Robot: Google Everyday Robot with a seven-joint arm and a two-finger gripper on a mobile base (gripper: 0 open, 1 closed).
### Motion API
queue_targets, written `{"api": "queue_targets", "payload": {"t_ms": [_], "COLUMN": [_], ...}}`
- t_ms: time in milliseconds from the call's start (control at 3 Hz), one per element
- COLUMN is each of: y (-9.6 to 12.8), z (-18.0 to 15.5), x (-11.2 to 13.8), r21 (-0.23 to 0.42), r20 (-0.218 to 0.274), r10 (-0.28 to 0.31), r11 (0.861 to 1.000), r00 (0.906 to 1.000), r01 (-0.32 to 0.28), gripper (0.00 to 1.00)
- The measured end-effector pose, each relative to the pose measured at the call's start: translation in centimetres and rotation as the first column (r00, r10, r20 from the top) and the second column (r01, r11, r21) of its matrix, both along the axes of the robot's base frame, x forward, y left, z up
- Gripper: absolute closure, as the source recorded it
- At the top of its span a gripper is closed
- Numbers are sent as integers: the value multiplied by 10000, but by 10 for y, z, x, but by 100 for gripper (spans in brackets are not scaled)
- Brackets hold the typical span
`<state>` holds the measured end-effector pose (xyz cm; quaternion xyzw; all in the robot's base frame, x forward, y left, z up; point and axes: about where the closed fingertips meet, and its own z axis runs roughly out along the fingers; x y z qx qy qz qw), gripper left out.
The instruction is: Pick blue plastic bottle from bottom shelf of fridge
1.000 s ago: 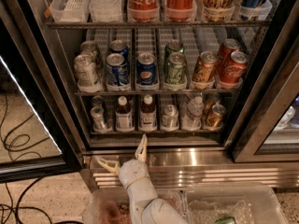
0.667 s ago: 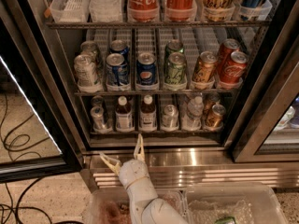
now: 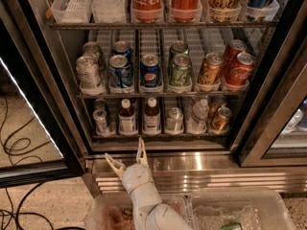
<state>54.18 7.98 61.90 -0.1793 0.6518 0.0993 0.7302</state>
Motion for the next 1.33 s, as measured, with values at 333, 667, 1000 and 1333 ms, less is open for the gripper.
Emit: {"api": "queue_targets", "payload": {"t_ms": [333, 667, 1000, 1333], "y": [3, 9, 13, 16], "z": [-2, -6, -6, -4], "x": [4, 12, 30, 47], "r21": [-72, -191, -259, -305], "r20": [-11, -83, -21, 144], "r10": [29, 159, 150, 80], "r11": [10000, 9997, 9996, 9995], "r00": [10000, 9998, 9999, 9999], "r01": [-30, -161, -151, -75], "gripper": [16, 13, 10, 11]}}
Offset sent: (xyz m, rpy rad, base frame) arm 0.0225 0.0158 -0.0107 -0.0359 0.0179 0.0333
